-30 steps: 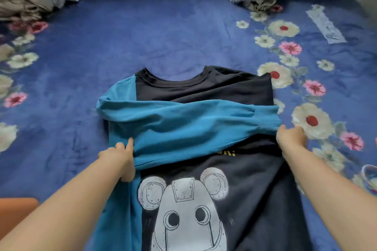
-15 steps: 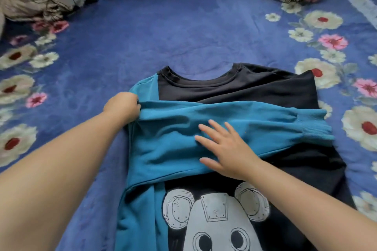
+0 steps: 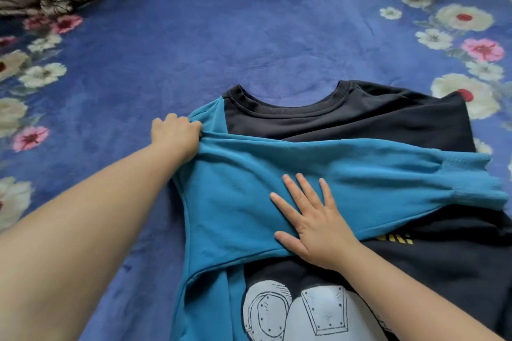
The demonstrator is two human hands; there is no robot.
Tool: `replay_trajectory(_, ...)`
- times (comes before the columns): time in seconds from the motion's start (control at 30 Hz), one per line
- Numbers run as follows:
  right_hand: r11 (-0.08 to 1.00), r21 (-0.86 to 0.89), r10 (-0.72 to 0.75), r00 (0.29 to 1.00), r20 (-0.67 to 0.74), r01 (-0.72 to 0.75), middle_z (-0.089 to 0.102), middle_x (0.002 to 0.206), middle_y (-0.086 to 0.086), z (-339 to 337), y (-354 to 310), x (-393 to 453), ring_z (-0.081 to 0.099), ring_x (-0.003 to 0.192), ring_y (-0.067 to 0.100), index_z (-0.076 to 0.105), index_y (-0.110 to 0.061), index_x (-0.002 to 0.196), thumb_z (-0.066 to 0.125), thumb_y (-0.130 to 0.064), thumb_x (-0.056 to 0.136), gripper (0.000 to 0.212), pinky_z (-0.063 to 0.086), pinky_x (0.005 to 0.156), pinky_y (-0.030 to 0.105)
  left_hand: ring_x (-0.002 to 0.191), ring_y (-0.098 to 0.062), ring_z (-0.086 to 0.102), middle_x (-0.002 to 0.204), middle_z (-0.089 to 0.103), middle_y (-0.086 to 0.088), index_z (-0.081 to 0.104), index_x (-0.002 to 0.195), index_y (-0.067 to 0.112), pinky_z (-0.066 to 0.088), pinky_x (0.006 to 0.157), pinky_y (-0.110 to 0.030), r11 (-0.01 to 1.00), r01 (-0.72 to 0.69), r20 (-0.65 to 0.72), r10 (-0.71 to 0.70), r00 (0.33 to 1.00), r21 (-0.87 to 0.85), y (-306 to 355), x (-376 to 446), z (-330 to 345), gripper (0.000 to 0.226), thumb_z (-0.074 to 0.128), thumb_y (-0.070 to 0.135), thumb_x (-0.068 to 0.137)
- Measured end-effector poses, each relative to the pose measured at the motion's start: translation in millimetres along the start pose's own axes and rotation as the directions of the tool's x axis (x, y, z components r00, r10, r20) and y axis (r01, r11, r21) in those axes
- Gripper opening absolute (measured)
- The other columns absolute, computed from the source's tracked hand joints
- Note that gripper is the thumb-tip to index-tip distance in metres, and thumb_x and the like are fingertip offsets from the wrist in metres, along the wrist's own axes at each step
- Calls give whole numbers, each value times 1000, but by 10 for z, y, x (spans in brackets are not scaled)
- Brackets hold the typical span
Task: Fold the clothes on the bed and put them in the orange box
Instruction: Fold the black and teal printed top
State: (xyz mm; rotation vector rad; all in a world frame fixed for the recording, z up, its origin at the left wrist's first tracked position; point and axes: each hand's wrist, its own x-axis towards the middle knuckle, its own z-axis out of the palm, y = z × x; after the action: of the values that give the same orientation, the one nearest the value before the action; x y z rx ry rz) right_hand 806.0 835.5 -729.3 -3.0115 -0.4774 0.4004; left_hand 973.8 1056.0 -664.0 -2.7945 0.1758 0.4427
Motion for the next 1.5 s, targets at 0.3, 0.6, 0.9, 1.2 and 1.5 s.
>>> replay_trajectory(0.3, 725, 679, 0, 986, 165, -114, 41, 144, 11, -592, 260, 106, 34, 136, 21, 58, -8, 123, 40, -36, 96, 43, 17, 113, 34, 103, -29, 53, 96, 62, -7, 68, 94, 13, 33, 81, -33, 900, -214, -235, 129, 963, -381, 386, -182, -33, 33, 43, 34, 95)
replay_trajectory(0.6, 823, 250, 475, 859, 192, -510, 61, 80, 16, -953, 1640, 35, 54, 82, 27, 62, 0, 84, 47, -35, 94, 39, 37, 65, 31, 98, -29, 53, 101, 65, -9, 67, 107, 15, 41, 78, -31, 880, -146, -54, 136, 989, -453, 363, -178, -28, 27, 48, 12, 88)
replay_trajectory(0.9, 812, 232, 578, 793, -190, -536, 56, 97, 15, -1133, 1880, 4, 47, 100, 34, 58, -12, 84, 24, -39, 89, 44, 32, 81, 39, 109, -31, 36, 111, 43, -15, 46, 110, 7, 11, 107, -44, 992, -17, -341, -27, 940, -126, 488, -251, -139, 32, 31, 8, 82)
replay_trajectory(1.2, 815, -8, 574, 807, 141, -579, -10, 157, 2, -532, 1743, -7, -7, 144, 23, -6, -28, 149, 15, -52, 97, 61, -2, 114, 48, 117, -37, 35, 128, 38, -20, 42, 122, 3, 21, 103, -61, 878, -187, -590, -126, 798, -440, 617, -641, 383, 48, 43, 26, 80)
replay_trajectory(1.5, 788, 14, 599, 762, -245, -615, 51, 123, 22, -621, 1609, -80, 40, 112, 37, 51, -1, 117, 31, -29, 98, 39, 31, 90, 43, 130, -29, 29, 137, 32, -12, 38, 126, 8, 7, 108, -45, 707, -701, -442, 661, 607, 94, 855, -1110, 637, 70, 33, 34, 61)
